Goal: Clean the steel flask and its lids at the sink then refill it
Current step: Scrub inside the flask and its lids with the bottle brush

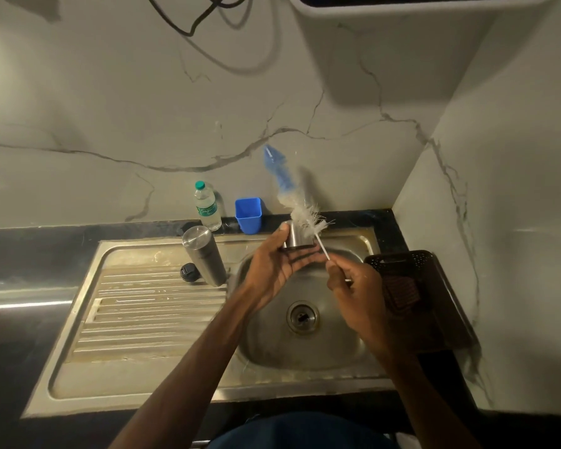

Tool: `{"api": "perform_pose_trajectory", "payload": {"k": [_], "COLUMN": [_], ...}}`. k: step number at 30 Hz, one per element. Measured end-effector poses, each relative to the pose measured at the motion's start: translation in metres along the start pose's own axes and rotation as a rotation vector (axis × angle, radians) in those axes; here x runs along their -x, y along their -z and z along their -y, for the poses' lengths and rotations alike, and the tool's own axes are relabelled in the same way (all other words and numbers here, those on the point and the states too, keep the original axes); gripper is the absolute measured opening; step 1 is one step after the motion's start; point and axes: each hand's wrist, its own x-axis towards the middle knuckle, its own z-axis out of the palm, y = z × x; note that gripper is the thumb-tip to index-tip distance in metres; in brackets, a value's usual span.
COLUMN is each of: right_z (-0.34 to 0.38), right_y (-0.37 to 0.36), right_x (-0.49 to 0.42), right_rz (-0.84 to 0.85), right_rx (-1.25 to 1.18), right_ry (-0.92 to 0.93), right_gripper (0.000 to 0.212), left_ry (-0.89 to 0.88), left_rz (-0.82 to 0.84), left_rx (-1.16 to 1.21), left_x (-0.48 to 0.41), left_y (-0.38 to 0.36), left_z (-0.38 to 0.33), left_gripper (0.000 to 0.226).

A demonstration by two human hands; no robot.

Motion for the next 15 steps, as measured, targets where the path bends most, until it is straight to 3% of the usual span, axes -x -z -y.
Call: {"api": "perform_pose_trajectory", "payload": {"k": [3, 7, 12, 15], "right_z": [-0.01, -0.024, -0.008, -0.008], "right_y": [-0.001, 0.004, -0.002, -0.006], "right_x": [0.01, 0.028, 0.005, 0.001], "right_rz": [-0.001, 0.011, -0.005, -0.003], "right_rx": [-0.025, -0.056, -0.056, -0.045], "right_ry": [-0.034, -0.076, -0.062, -0.034], "right_gripper": [0.026, 0.03, 0.025, 0.025], "left_ry": [-0.058, -0.071, -0.086, -0.149], "left_rz": [-0.016, -0.021, 0.008, -0.075], "left_rx": [0.007, 0.014, -0.069, -0.053], "left_x": [-0.004, -0.007, -0.009, -0.012], "left_y": [0.003, 0.01, 0.004, 0.004], "left_z": [-0.007, -0.009, 0.006, 0.002], "left_gripper": [0.036, 0.06, 0.046, 0.042]}}
